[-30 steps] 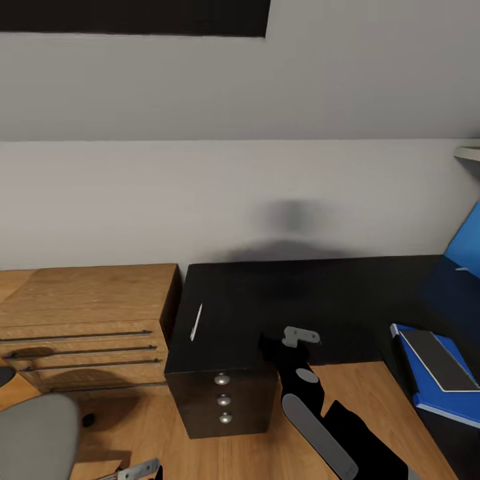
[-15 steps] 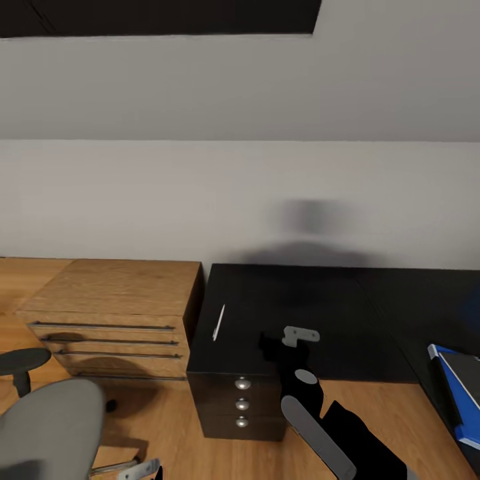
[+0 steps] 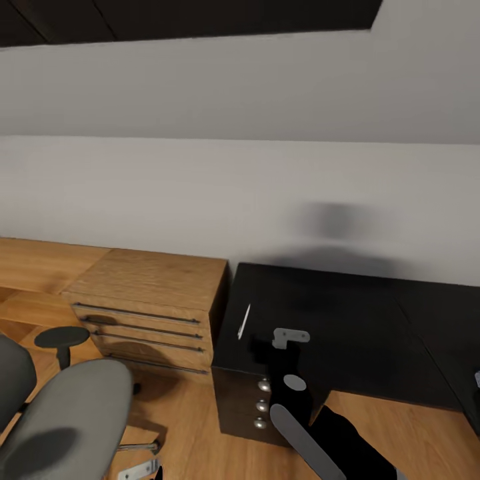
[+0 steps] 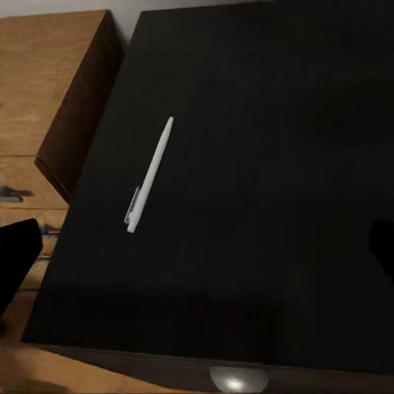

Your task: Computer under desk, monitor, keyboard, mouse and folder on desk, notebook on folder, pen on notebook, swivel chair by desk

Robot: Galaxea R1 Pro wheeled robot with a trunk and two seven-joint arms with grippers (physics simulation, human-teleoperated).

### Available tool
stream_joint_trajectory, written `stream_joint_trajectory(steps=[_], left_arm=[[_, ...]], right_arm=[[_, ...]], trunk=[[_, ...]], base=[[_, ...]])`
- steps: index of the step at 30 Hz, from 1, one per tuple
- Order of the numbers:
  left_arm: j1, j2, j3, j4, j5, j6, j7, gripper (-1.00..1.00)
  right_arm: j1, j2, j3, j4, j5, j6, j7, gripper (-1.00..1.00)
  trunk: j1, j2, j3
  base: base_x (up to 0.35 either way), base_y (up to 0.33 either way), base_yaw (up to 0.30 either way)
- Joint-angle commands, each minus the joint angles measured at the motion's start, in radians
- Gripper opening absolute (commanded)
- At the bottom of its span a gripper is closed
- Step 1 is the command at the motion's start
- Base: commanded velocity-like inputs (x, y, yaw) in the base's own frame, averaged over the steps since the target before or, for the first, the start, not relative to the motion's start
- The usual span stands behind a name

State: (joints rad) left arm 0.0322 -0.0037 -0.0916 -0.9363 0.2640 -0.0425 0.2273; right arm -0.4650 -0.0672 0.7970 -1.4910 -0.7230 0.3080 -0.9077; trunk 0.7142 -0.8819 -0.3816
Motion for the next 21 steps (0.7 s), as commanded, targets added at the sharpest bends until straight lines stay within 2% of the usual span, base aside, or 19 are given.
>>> stream_joint_trajectory(steps=[1, 16, 21], left_arm=[[0.0, 0.001, -0.003, -0.001, 0.011, -0.004, 0.006, 1.0], [0.0, 0.0, -0.003, -0.002, 0.011, -0.005, 0.006, 1.0], [0.0, 0.0, -0.003, -0.002, 0.01, -0.005, 0.006, 1.0]], right_arm=[[-0.001, 0.0, 0.002, -0.002, -0.003, 0.007, -0.007, 1.0], [-0.001, 0.003, 0.003, -0.002, -0.001, 0.007, -0.007, 1.0], [-0.001, 0.003, 0.003, -0.003, -0.001, 0.008, -0.008, 1.0]], trunk=[[0.0, -0.001, -0.002], [0.0, -0.001, -0.016], [0.0, -0.001, -0.018]], base=[[0.0, 0.0, 0.249], [0.0, 0.0, 0.209], [0.0, 0.0, 0.07]])
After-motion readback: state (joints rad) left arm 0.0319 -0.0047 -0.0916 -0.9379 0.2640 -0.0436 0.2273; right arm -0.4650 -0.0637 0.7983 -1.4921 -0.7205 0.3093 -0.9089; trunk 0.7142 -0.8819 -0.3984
